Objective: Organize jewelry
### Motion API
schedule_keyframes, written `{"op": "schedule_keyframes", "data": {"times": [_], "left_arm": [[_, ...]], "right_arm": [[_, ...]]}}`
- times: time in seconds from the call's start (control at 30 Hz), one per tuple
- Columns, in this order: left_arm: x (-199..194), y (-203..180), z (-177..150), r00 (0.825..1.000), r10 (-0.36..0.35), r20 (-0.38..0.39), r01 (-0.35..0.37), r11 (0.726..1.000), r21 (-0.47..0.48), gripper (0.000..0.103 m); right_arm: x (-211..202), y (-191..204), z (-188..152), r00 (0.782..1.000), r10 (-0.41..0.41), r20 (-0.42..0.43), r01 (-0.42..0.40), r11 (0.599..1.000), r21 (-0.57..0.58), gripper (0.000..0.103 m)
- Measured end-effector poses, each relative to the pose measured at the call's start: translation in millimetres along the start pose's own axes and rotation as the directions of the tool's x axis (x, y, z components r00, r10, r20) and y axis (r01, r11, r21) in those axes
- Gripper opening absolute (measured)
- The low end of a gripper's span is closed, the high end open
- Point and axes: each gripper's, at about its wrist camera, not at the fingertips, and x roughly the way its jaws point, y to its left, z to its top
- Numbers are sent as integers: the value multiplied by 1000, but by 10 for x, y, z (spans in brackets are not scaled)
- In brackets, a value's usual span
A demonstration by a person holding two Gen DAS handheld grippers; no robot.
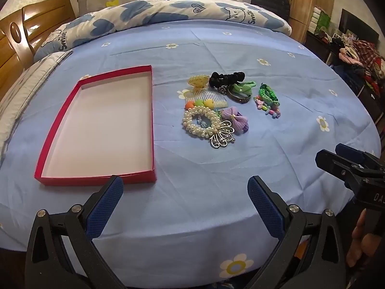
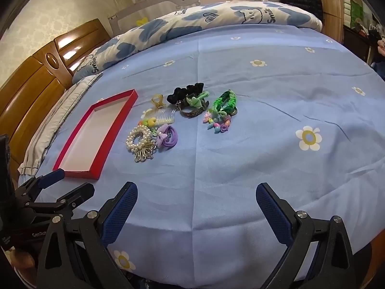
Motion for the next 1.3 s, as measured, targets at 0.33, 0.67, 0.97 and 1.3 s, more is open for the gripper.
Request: {"op": "schedule_keyframes", "data": {"times": [0.33,0.67,0.97,1.3], "left_arm": [[19,-41,47,1000,1,0,-1,1000,-4,103],[-31,22,34,1000,4,12,-4,1000,-7,103],[-29,21,27,1000,8,5,-8,1000,-4,103],[-29,21,32,1000,4,5,-4,1000,-9,103]], "right_arm": [[6,15,7,1000,9,0,-9,1000,-4,100],[-7,29,20,1000,17,5,-17,1000,-6,100],[-20,22,19,1000,25,9,-25,1000,-1,100],[-19,15,17,1000,28,10,-28,1000,-1,100]]}}
